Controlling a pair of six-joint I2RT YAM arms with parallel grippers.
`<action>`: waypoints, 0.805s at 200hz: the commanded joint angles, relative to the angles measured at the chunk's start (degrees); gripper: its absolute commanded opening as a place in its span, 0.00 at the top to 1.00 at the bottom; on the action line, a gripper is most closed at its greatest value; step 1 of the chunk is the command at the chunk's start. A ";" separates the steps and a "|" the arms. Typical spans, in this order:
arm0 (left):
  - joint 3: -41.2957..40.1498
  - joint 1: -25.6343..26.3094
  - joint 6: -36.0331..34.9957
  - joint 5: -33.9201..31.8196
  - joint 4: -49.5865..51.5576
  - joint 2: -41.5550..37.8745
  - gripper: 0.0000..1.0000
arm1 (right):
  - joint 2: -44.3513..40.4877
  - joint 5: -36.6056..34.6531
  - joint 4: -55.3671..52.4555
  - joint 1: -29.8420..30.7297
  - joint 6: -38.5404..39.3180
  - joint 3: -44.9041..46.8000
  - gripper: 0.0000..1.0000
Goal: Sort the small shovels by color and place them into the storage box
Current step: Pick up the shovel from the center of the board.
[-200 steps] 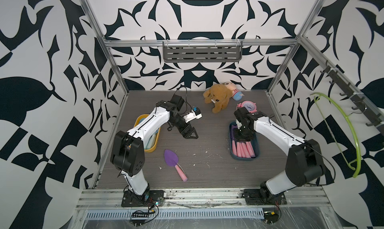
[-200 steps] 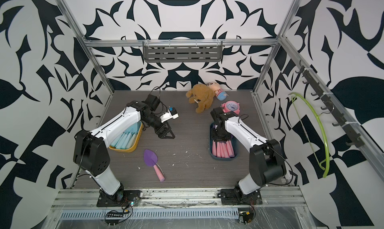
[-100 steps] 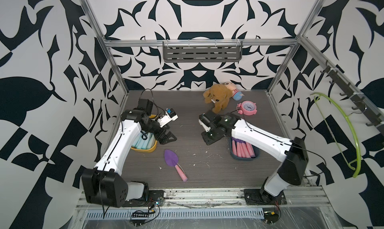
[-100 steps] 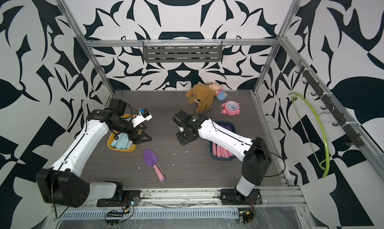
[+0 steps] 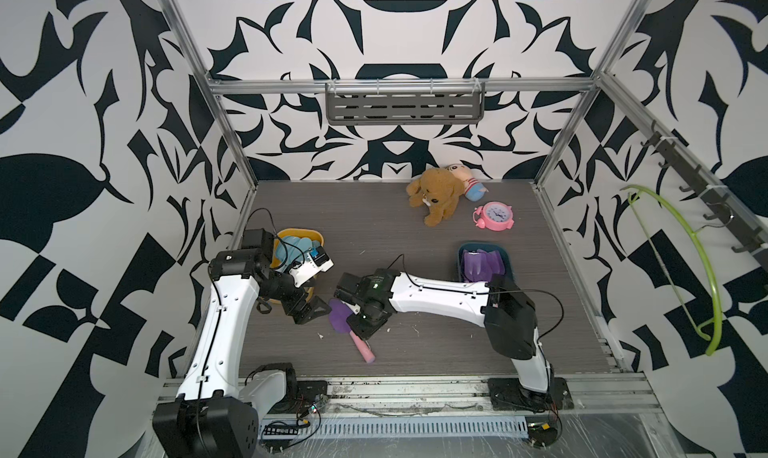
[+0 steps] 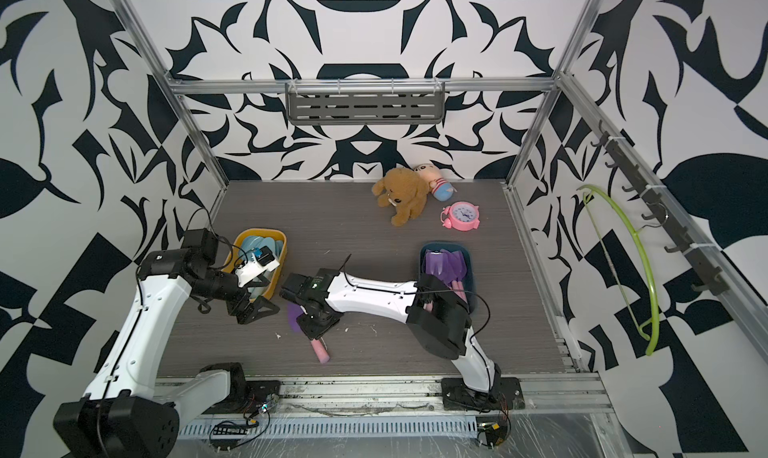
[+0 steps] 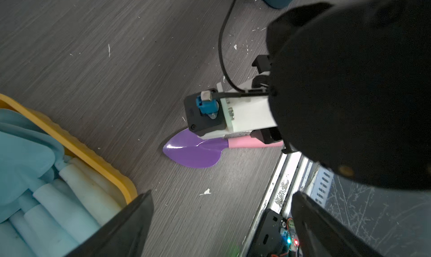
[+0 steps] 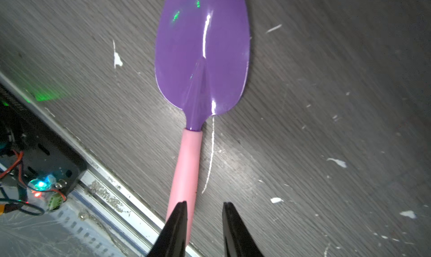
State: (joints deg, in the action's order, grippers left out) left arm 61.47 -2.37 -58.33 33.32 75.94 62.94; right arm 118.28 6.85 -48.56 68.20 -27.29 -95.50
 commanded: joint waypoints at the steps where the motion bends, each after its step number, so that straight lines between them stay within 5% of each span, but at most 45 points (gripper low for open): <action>1: 0.22 -0.37 -2.20 2.32 3.88 1.03 0.01 | -0.39 2.18 1.31 -0.25 -3.11 -1.92 0.69; 161: 0.04 -2.62 -2.28 4.03 3.81 -0.05 0.00 | 5.55 2.28 2.32 0.39 -3.89 -1.87 0.70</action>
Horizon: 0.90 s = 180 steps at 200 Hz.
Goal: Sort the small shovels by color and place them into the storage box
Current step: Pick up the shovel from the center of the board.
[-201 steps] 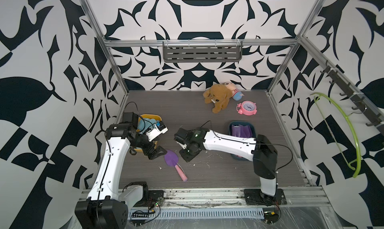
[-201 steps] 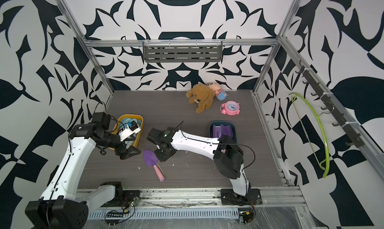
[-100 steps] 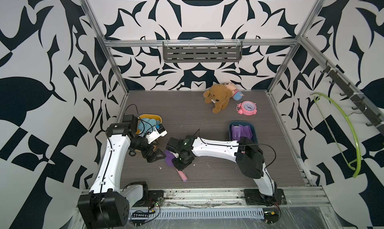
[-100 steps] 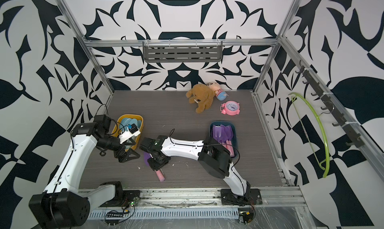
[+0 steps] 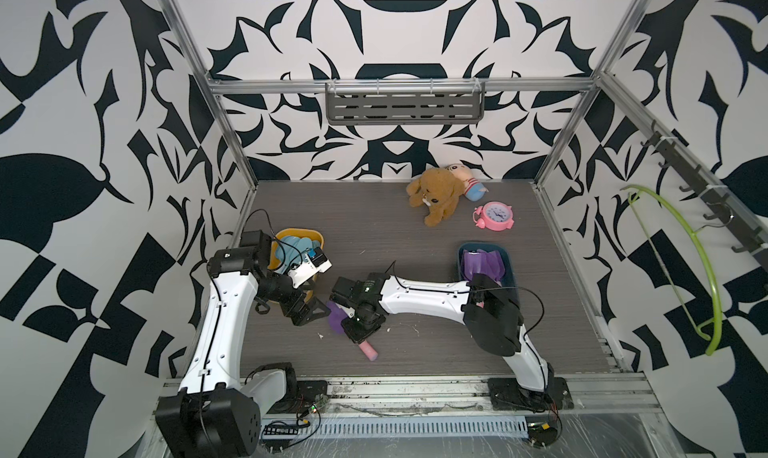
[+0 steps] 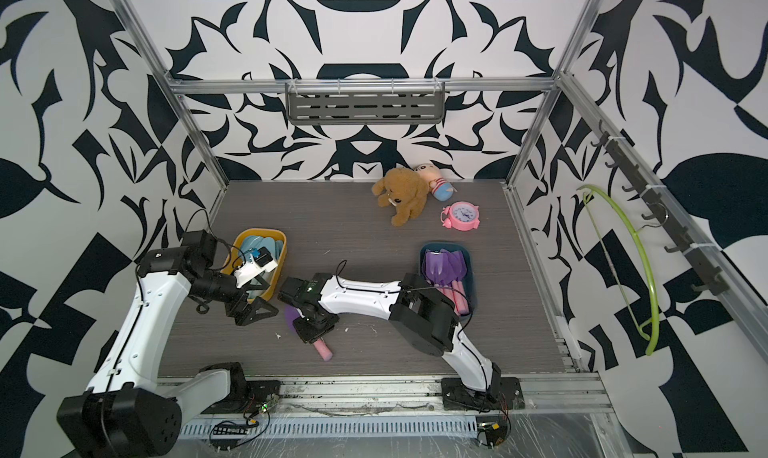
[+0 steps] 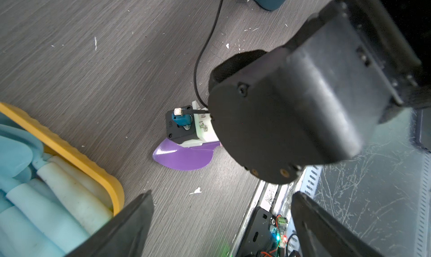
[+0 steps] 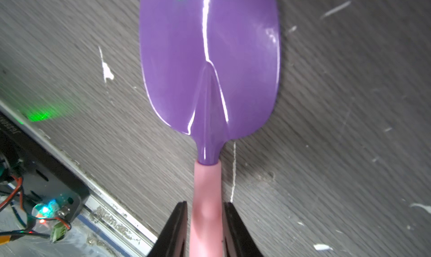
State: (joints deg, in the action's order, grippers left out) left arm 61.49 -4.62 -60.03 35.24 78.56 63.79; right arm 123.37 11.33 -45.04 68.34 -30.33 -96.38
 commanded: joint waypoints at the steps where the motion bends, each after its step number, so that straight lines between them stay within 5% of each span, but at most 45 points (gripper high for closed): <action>1: 0.02 -0.38 -0.59 2.11 1.17 -0.88 0.00 | 0.46 -2.37 -1.28 0.24 -0.82 -0.96 0.70; 127: 0.47 -0.42 -0.60 3.51 1.15 0.79 0.00 | 2.66 -11.13 -6.68 0.14 -1.14 0.82 0.71; 180: 1.22 -0.32 -0.81 5.98 1.54 2.36 0.01 | -1.78 -16.11 -6.91 -0.71 -0.87 3.76 0.89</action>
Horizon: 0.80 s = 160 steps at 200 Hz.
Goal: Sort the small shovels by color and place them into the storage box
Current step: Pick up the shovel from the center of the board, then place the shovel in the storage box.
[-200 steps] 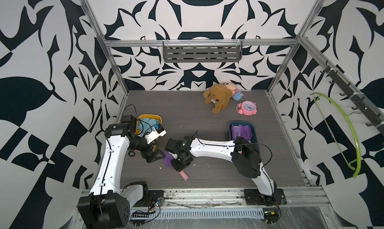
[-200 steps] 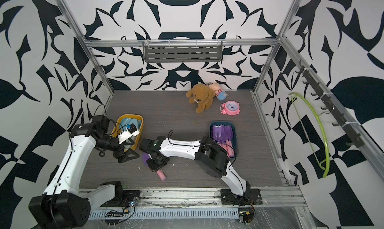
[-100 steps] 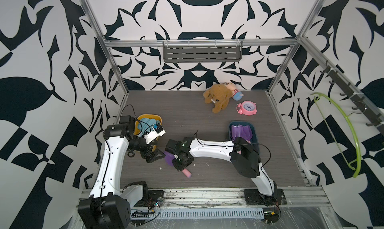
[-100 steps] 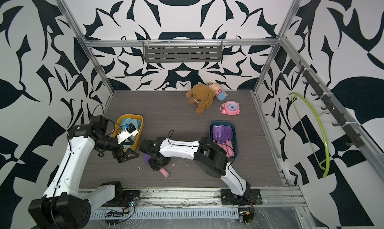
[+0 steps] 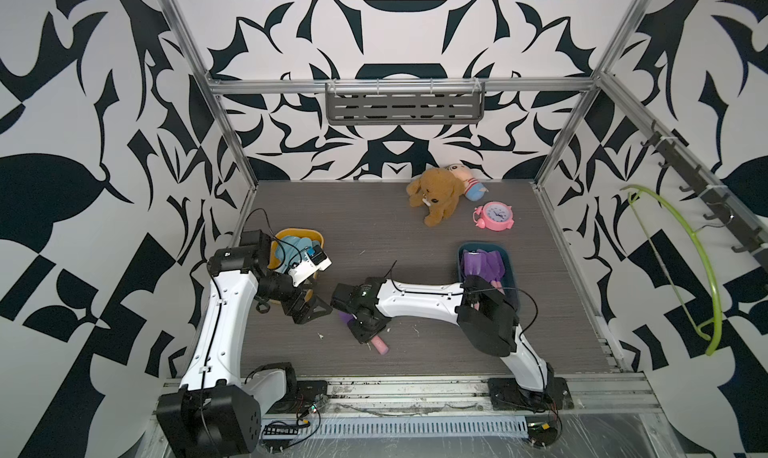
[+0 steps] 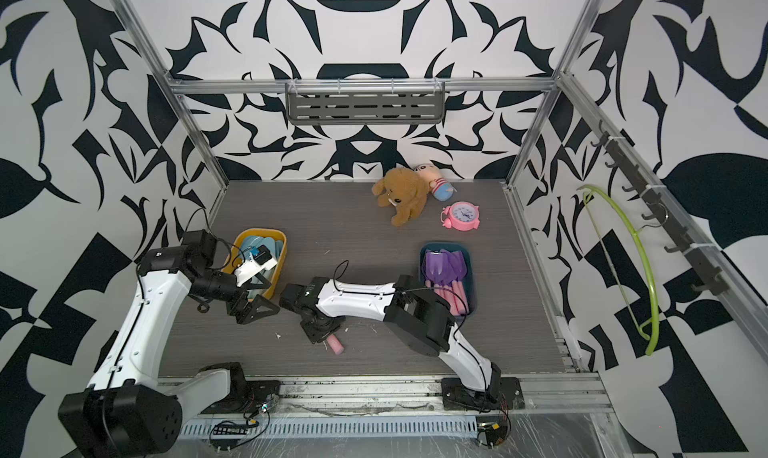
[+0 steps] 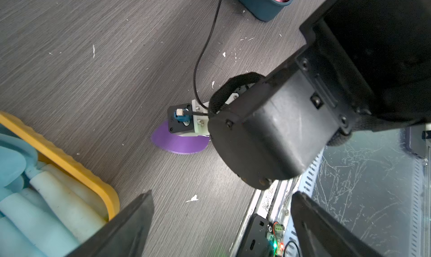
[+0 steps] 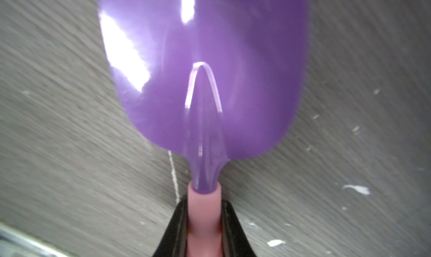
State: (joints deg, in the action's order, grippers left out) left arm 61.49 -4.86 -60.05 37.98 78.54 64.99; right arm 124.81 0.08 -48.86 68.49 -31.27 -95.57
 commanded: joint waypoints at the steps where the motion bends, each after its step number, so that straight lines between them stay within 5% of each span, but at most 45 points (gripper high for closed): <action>1: 1.24 -0.11 -0.78 3.33 1.59 1.22 0.01 | -3.42 -4.92 -3.00 -0.93 0.07 3.07 0.89; 82: 6.45 6.97 3.95 4.87 -4.49 6.99 0.02 | -19.68 -6.01 -2.02 -9.73 1.59 12.93 0.89; 160: 20.70 28.89 16.63 -4.03 -18.64 23.20 0.02 | -35.83 -2.54 -6.16 -30.60 7.73 21.87 0.89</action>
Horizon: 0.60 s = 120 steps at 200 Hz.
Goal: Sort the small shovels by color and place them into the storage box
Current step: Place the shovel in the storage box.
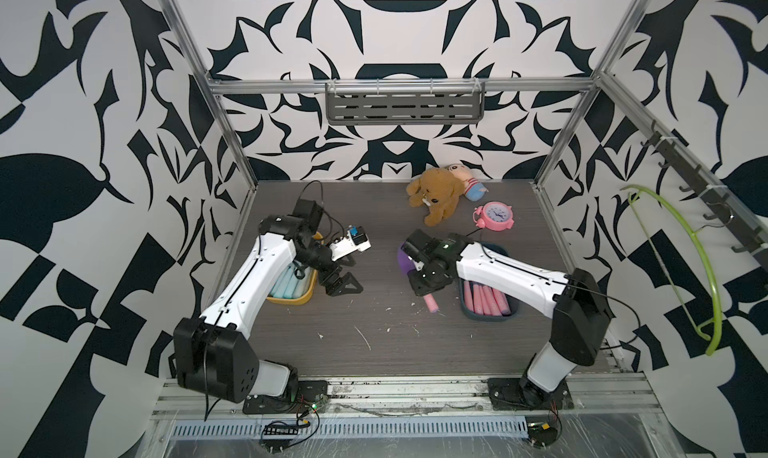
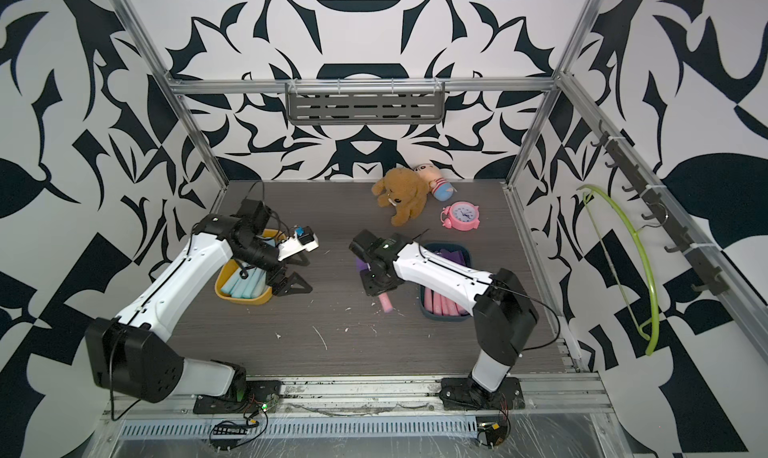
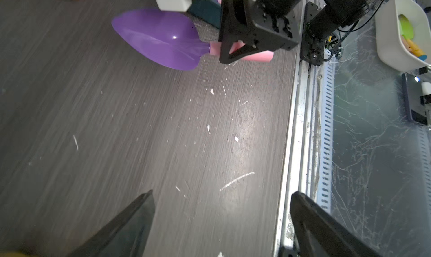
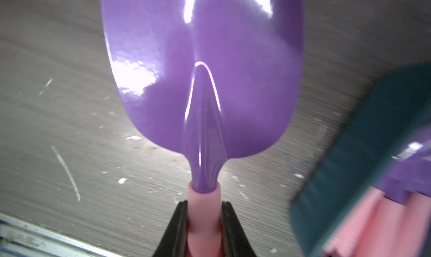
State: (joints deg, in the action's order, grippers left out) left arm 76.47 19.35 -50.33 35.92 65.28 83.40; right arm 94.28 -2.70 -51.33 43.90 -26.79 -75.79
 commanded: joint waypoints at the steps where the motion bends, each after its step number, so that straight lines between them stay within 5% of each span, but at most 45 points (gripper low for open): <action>1: 5.98 4.88 7.17 -1.99 -5.53 5.13 0.02 | -5.45 0.24 -3.78 -6.32 3.33 2.20 0.89; 52: 13.96 10.38 18.39 0.98 -9.02 15.74 0.04 | -9.40 0.28 -6.46 -21.73 7.31 9.12 0.88; 120: 7.13 10.44 18.62 1.46 -11.30 13.04 0.03 | -6.45 -2.11 -3.70 -25.62 7.23 12.68 0.88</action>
State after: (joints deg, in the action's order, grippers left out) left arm 85.69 29.91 -32.34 36.51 54.72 99.18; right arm 87.55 -4.64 -56.29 18.44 -20.38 -63.68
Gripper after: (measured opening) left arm 0.962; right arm 0.220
